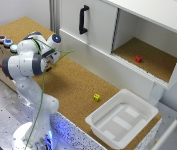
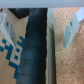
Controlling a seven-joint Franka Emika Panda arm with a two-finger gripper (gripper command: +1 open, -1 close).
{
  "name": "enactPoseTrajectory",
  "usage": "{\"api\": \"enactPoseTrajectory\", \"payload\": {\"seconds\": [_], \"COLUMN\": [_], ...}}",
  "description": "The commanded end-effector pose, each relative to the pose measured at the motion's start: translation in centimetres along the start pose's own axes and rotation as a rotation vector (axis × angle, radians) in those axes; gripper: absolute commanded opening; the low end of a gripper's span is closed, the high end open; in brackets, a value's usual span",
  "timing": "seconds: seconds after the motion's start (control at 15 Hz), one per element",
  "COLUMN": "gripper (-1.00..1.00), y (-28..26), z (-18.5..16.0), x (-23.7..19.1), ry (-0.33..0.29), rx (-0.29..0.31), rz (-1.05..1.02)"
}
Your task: Open the cabinet drawer
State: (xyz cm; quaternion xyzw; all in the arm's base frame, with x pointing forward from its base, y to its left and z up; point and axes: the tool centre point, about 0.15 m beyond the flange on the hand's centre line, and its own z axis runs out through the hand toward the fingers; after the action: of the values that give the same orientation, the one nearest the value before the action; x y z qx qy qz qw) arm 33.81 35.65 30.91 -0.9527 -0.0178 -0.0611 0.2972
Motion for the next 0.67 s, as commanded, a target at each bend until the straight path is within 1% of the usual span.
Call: {"api": "enactPoseTrajectory", "payload": {"seconds": [0.0, 0.4, 0.6], "gripper": [-1.0, -1.0, -1.0], "y": [0.55, 0.76, 1.5], "z": [2.31, 2.5, 2.06], "x": [-0.96, -0.57, -0.63], "ry": [0.035, 0.015, 0.02], "rx": [0.108, 0.123, 0.122], "rz": [-0.023, -0.03, -0.016]}}
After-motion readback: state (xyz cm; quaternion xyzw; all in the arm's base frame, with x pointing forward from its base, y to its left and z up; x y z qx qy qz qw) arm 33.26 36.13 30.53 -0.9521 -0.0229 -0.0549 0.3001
